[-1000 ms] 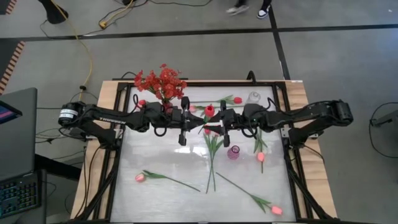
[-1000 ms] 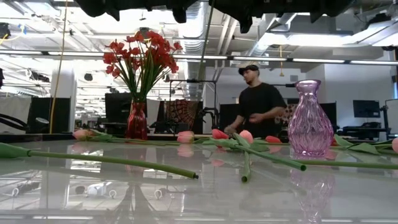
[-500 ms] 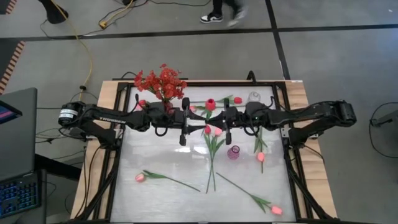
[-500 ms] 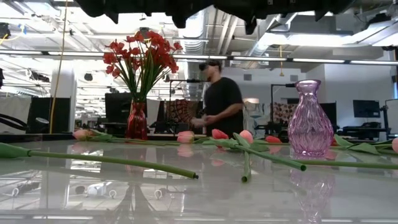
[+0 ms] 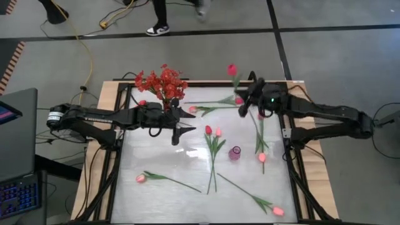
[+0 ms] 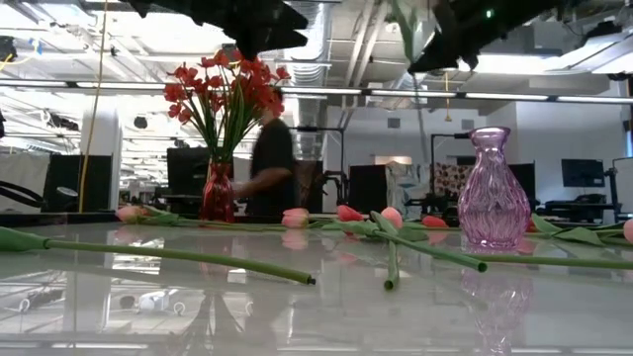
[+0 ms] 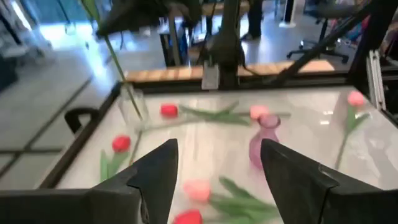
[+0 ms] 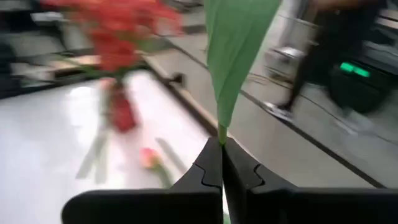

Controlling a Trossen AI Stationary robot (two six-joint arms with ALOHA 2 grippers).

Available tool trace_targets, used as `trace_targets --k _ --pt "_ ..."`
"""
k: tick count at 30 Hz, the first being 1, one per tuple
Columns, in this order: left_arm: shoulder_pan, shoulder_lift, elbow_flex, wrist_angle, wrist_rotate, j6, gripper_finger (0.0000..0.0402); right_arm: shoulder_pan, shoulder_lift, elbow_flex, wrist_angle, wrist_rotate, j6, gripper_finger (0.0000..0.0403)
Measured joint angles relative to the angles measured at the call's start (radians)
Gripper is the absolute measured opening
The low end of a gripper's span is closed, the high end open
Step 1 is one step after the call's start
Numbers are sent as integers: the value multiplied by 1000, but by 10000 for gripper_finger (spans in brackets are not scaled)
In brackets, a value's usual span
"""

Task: Sort flowers into vase by color
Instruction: Put the red tulip into the transparent flower vase

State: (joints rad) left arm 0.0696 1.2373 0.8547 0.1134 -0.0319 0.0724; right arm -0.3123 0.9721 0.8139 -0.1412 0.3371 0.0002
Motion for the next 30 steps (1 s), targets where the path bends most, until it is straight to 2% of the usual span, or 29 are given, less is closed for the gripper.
trace_targets --k 6,12,21,30 --pt "-3 -4 -2 -87 2 -34 218 -176 -30 0 -58 6 26 27" --pt "-16 -7 -50 -113 18 -73 218 -274 -58 0 -94 4 27 26" --pt "-18 -8 -107 -82 -30 -104 218 -335 -99 0 -137 4 38 25" --pt "-18 -8 -108 -58 -33 -93 218 -366 -96 0 -182 12 37 26"
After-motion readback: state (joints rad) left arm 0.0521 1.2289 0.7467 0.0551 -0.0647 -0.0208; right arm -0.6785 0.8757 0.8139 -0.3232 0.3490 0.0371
